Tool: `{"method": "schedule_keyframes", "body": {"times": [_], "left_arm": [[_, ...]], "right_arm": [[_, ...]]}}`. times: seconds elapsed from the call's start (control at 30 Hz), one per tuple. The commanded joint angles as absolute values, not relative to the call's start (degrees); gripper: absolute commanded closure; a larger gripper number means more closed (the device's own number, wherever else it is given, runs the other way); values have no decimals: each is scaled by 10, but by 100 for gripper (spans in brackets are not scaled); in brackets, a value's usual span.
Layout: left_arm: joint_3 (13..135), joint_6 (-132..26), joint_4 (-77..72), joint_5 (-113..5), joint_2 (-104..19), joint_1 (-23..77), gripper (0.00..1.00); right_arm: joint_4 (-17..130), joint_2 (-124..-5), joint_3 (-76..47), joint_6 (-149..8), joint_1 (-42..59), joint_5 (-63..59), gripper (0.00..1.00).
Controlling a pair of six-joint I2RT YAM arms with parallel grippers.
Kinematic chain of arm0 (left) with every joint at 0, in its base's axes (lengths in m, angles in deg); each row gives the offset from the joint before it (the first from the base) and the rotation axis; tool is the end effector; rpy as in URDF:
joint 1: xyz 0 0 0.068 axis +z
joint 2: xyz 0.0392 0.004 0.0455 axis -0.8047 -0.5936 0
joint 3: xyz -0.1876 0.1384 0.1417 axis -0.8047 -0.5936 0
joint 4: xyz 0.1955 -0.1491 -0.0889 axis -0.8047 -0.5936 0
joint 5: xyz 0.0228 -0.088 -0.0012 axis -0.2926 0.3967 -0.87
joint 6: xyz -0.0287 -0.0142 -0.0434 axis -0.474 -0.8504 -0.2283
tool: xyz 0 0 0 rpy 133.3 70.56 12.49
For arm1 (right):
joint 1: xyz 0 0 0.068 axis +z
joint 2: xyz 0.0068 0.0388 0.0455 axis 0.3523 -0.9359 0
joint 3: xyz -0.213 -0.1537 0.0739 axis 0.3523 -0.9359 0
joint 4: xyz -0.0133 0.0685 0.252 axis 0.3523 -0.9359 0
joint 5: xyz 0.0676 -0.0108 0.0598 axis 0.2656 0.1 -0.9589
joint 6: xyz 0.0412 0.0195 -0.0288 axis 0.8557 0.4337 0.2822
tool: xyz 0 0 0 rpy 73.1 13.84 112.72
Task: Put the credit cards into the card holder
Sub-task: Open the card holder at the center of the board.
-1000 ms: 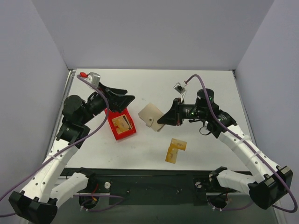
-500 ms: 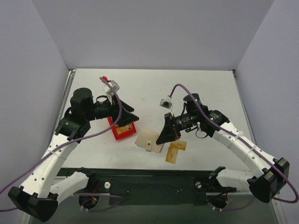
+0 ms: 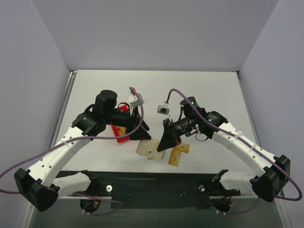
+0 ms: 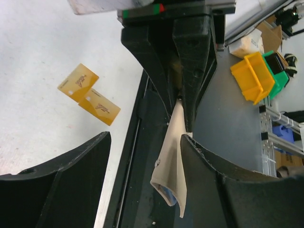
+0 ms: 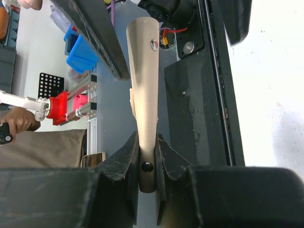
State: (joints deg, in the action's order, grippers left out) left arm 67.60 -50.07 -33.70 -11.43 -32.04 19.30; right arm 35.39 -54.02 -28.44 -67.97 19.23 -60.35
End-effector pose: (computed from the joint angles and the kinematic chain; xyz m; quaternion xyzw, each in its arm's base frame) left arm 0.1791 -0.1555 0.3720 0.3863 0.7049 -0.5146 0.2984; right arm 0.1773 0.1905 0.3386 -0.4528 0.6301 0.6048 0.1792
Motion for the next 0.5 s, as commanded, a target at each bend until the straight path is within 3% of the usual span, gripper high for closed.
{"method": "schedule_keyframes", "body": {"times": [0.0, 0.17, 0.3, 0.47], "left_arm": [[695, -471, -359, -95, -331, 169, 31], [692, -471, -351, -55, -341, 154, 43], [688, -470, -345, -29, -332, 152, 60], [685, -471, -346, -12, -330, 151, 76]], "right_arm": [[354, -526, -260, -700, 196, -626, 100], [351, -524, -260, -700, 196, -623, 100], [348, -519, -261, -707, 196, -619, 100], [344, -513, -257, -714, 196, -607, 100]]}}
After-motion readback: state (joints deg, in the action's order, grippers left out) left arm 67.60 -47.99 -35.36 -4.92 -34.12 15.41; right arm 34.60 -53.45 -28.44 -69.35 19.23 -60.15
